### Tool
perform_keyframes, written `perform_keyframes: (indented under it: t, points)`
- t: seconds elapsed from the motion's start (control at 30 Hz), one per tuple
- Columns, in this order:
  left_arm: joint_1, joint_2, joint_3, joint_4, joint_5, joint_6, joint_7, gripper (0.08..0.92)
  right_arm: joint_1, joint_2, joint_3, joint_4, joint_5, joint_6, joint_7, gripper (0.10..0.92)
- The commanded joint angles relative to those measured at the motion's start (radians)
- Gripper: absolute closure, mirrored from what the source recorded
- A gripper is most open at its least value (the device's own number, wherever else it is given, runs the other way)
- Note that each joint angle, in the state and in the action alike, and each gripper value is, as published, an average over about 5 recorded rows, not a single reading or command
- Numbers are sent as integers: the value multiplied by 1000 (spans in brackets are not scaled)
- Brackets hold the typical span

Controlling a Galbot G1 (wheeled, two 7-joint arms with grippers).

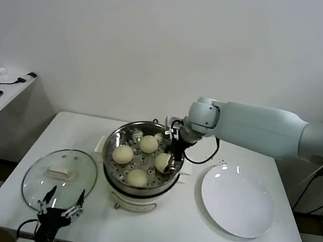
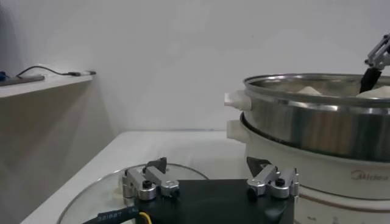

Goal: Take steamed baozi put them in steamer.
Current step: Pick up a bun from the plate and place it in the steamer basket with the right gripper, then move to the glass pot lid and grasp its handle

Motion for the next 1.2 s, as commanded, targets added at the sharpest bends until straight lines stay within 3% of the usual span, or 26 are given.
perform_keyframes:
  t: [0.03, 0.27, 0.47, 0.63, 0.9, 1.07, 1.2]
  points:
    - [3, -1, -3, -7, 0, 2, 1, 177, 22, -11, 3, -6, 10, 59, -75, 228]
    - [10, 1, -4, -22, -1, 6, 18, 177, 102, -103, 66, 7, 142, 123, -141, 203]
    - [3, -4, -5, -27, 2, 10, 19, 177, -29, -232, 372, -10, 152, 91, 169, 202]
    - [-15, -1, -9, -16, 9, 14, 15, 177, -172, -338, 597, -4, 33, 119, 380, 203]
    - [-67, 15, -7, 3, 12, 1, 18, 177, -561, -562, 996, 121, -45, 154, 687, 203]
    - [-108, 21, -10, 52, 12, -18, 23, 177, -883, -677, 1221, 223, -98, 240, 789, 203]
    - [-131, 19, -9, 76, 0, -23, 20, 177, -1242, -670, 1548, 279, -199, 297, 829, 202]
